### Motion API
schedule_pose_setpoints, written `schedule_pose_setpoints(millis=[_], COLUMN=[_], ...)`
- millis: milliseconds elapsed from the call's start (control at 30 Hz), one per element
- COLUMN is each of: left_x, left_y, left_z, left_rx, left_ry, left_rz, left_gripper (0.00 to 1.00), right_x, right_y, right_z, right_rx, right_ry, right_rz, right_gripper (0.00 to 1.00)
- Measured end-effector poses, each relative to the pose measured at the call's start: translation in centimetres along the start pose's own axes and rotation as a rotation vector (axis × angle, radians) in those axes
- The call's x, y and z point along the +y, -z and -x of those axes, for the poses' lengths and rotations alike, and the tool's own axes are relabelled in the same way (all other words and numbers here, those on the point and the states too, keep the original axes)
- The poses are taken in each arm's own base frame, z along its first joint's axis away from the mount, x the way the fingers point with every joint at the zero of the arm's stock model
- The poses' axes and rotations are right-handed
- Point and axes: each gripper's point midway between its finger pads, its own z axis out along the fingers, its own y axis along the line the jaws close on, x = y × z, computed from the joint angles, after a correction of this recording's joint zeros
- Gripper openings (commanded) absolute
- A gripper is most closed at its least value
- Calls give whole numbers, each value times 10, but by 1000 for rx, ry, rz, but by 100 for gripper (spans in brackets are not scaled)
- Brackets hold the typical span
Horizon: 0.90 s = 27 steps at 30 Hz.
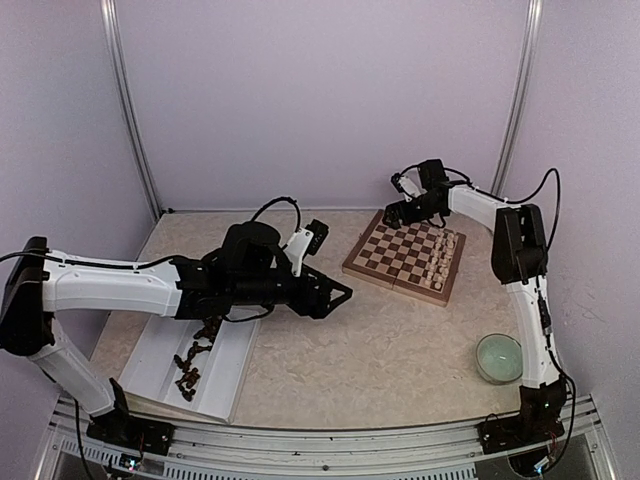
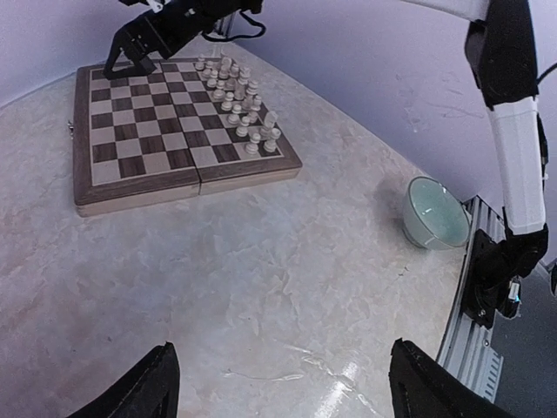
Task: Set up the chess pieces on the board
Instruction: Move the chessboard to the center of the board.
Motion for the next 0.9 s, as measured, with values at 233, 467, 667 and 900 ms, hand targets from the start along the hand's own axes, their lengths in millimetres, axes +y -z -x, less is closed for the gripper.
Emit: schedule_pose_setpoints(millis=[233, 467, 667, 900], left_x=[-29, -37, -46, -76], left_y=[-1, -7, -16, -24], left_z=[-11, -23, -37, -43], left_rx=[20, 51, 93, 128], left_ry=[-3, 9, 2, -33], left_rz=[-50, -64, -88, -147], left_gripper=[83, 90, 99, 99], right_x=[-34, -64, -71, -60], right_y=[-15, -16, -24, -25], right_z=[-13, -17, -29, -24], right_rx=[18, 4, 15, -10], right_ry=[-108, -153, -151, -114], right_rz=[-38, -55, -51, 22], right_gripper=[99, 99, 99, 94])
